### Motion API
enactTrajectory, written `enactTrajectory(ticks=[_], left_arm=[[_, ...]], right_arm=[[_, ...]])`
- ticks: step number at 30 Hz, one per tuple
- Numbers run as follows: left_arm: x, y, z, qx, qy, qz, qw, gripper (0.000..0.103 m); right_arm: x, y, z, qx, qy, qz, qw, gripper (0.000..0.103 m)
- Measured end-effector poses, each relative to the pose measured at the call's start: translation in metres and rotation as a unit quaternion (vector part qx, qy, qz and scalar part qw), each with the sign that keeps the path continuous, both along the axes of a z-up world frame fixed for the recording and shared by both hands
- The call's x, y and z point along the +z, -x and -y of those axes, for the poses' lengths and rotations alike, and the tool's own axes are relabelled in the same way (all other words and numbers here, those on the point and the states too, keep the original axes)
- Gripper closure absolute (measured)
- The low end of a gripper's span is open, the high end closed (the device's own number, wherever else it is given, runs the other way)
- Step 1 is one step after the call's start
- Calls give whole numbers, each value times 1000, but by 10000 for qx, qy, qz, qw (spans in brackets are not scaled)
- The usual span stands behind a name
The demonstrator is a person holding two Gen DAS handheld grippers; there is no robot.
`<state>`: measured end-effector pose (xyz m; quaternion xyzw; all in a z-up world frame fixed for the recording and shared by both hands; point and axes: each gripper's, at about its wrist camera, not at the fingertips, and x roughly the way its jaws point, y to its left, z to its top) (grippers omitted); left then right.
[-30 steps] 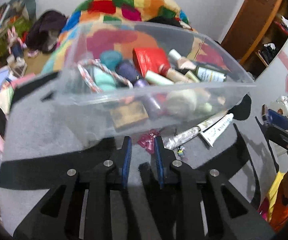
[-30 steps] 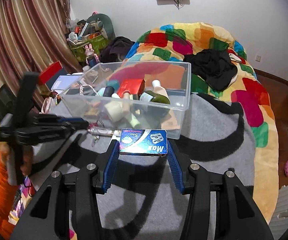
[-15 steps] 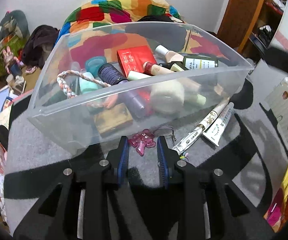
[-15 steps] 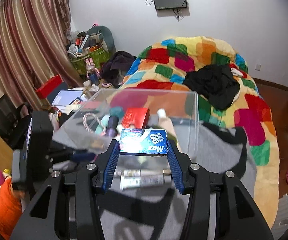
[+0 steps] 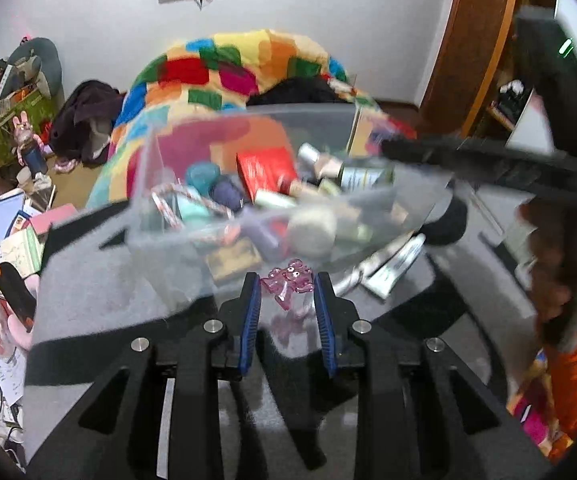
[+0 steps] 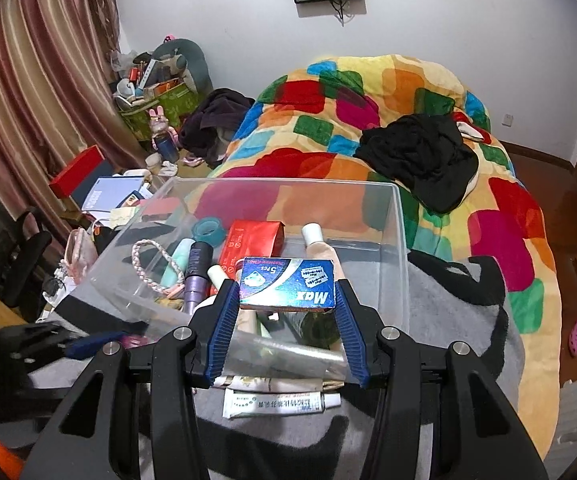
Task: Organize objects
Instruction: 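Lower the pink clip and blue Max box into the clear box and release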
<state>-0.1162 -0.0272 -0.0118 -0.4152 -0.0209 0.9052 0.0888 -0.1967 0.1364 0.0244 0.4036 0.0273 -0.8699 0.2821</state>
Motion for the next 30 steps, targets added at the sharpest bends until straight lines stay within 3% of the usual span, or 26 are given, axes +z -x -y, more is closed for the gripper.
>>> enactTrajectory(ticks=[6,11,18,22,25,30], left_arm=[[41,1,8,131,-195,-479,9986,76],[54,16,18,340,-303,-572,9973,76],[42,47,36,644,-488,-337,9962,76],[22,62,40,659,-548,2,9963,76],[15,63,39,582,-639,144,9962,76],[19,57,36,533,-628,86,9966,76]], right_arm=[[-8,10,11,77,10,210,9997,58],[-15,14,20,146,-54,316,9994,58],[-18,10,27,240,-226,310,9990,58],[-19,9,25,219,-225,310,9990,49],[-17,4,20,230,-194,261,9992,48],[-8,-9,8,292,-186,99,9994,47]])
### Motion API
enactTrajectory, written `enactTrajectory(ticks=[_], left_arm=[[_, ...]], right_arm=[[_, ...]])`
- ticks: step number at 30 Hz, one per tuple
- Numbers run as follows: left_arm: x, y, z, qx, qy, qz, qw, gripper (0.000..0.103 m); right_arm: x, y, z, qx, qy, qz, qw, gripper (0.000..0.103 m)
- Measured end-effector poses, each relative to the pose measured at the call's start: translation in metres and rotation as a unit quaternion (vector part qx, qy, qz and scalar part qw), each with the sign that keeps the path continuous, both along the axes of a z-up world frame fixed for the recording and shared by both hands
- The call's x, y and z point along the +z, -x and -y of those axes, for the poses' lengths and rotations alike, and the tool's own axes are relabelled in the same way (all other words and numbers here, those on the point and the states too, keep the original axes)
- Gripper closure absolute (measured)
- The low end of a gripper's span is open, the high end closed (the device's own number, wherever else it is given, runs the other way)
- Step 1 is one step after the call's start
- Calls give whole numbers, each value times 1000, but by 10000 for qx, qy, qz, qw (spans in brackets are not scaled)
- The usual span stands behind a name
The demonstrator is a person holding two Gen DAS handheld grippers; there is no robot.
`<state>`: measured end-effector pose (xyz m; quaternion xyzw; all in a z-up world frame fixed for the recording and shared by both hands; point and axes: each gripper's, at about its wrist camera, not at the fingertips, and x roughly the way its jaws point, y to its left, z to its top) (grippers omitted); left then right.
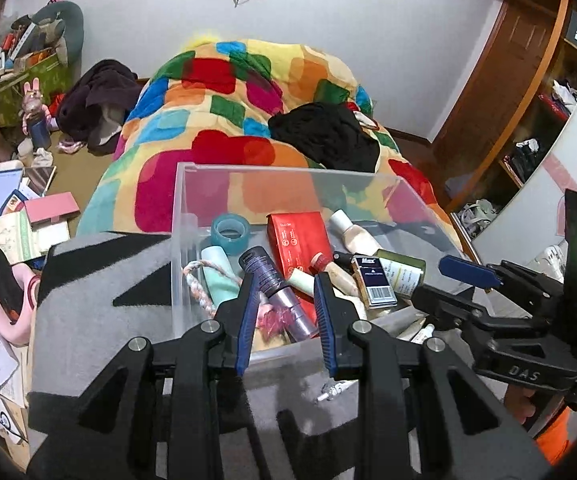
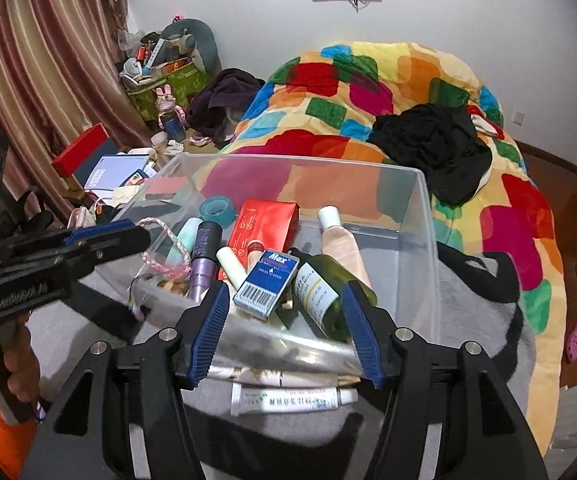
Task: Organize objects
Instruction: 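Lower the pink clip and blue Max box into the clear box and release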
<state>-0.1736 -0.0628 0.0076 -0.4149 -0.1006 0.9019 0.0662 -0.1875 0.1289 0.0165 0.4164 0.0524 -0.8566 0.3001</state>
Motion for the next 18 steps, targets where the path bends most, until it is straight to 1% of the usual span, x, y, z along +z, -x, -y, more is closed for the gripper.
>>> enactTrajectory(ticks=[6,10,12,14,15,16,18], left_arm=[[15,-16,-9,-131,72,-219,9996,76],[16,-31,-24,-398,188,-302,9986,76],[11,-37,-32,-566,185,-263,9979,76],[-1,-41,-42,-754,230,-84,9969,76],[-7,-41,-45,-819,290,-9,9962,76],[-16,-41,-52,-901,440,100,9949,76],[-29,-38,-58,-981,571,259,9932,76]], right_arm=[[7,-22,-20,-29,-65,-252,9997,46],[5,-34,-31,-76,-87,-256,9996,46],[0,-38,-35,-101,-106,-185,9997,46],[-9,-40,-39,-130,-115,-42,9998,46],[-15,-40,-40,-146,-114,56,9998,45],[-20,-39,-42,-172,-103,160,9997,44],[-33,-33,-42,-288,-21,486,9984,41]])
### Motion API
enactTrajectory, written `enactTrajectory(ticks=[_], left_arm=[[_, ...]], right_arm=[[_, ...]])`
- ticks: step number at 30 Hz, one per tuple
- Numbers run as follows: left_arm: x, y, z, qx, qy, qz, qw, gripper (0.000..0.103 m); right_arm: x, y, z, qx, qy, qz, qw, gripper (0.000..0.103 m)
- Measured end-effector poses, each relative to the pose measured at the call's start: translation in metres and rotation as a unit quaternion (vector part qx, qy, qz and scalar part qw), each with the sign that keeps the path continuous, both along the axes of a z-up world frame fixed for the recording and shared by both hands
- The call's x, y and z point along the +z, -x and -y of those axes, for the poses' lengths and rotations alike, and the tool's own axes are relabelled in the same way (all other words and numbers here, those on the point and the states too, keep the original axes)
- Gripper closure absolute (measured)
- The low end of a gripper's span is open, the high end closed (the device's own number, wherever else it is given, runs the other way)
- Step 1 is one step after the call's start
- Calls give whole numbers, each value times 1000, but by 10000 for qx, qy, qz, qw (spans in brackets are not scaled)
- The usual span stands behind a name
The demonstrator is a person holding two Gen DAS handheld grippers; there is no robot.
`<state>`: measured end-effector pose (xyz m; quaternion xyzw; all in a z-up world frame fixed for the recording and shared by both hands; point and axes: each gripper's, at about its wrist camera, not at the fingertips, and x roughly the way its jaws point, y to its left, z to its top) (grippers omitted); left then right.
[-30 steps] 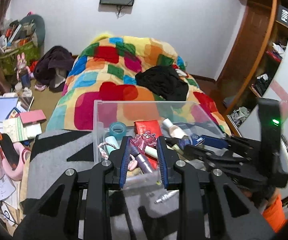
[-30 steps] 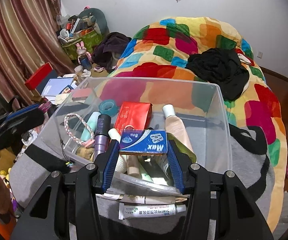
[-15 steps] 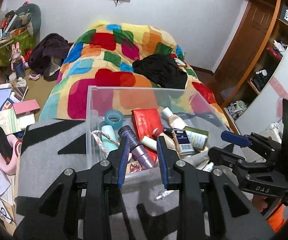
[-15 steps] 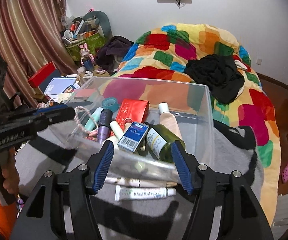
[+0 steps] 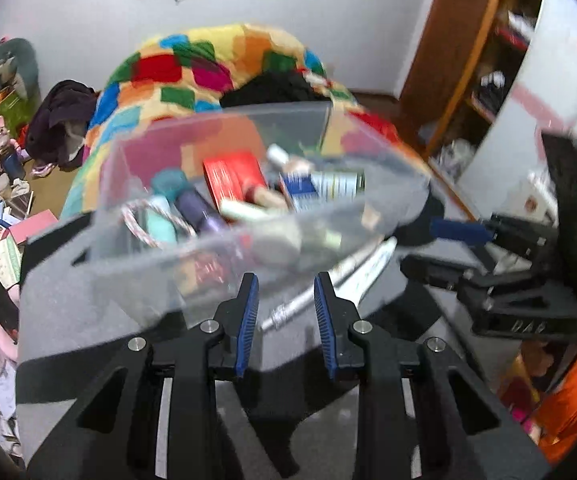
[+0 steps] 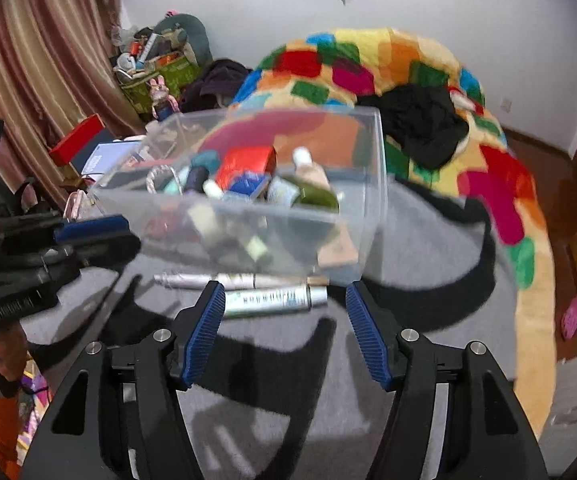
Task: Organize objects
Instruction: 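Lower the pink clip and blue Max box into the clear box and release, then grasp the white pen with the left tool while the right tool grasps the white tube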
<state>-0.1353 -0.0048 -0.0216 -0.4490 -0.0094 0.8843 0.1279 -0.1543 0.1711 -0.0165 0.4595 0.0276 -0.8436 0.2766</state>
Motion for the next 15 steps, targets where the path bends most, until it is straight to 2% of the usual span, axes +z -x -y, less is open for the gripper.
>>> enactTrajectory(ticks=[4,7,15], left_arm=[[-30,15,-7,29,204,468,9987,76],[-39,21,-5,55,154,579,9982,70],[-42,15,-10,-193,104,558,9982,72]], right_arm=[[-17,14,6,-152,180,525,9983,39],[-26,20,15,-315,-40,546,9980,35],[-29,15,19,-379,-242,348,9984,35]])
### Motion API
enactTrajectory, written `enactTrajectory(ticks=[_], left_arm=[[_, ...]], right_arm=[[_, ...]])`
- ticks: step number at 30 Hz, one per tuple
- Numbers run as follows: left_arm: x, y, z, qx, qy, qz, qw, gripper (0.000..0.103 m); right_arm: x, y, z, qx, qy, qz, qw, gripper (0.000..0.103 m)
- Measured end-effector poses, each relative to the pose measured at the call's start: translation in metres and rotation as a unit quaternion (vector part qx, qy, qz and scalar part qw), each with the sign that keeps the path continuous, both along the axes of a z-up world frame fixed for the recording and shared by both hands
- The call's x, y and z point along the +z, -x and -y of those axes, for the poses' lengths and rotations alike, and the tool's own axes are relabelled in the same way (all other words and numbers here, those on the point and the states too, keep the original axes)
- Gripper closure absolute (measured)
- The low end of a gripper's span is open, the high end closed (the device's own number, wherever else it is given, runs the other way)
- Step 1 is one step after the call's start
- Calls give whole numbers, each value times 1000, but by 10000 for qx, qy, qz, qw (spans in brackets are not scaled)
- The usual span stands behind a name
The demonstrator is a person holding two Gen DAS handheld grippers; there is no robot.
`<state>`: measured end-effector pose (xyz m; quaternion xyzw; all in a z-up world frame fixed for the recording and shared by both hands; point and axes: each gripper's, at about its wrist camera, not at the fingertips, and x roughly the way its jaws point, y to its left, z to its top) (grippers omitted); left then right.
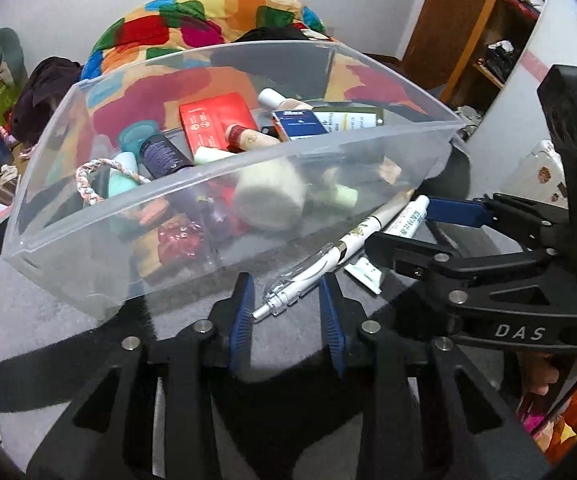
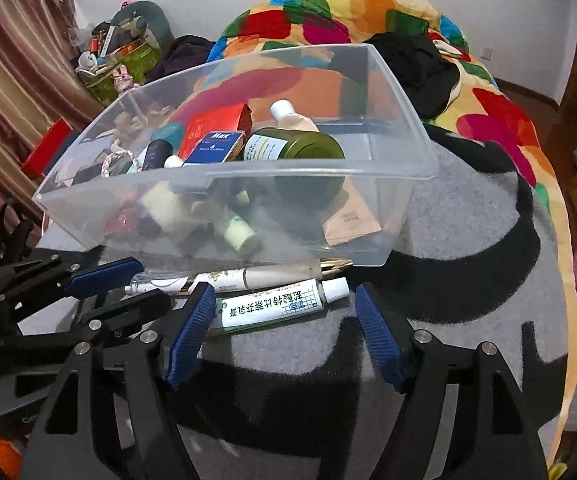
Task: Organize objects
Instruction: 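Grasp the white pen with the left tool while the right tool grasps the white tube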
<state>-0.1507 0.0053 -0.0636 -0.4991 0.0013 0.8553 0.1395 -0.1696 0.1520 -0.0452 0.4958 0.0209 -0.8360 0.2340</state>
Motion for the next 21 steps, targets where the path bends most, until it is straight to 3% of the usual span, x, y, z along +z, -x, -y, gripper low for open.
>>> enactTrajectory(ticks=[4,10,21], left_arm=[[4,-10,-8,-227,-1,-57,9997,79],[6,-35,-29,-649,96,-83,9978,82],[19,-34,-40,-802,73,-115,9967,82]], right_arm=[[2,-4,-5,103,34,-19,9999,44],[5,-13,-23,211,57,4,9998,57],[9,-8,-39,16,160,35,9999,58]])
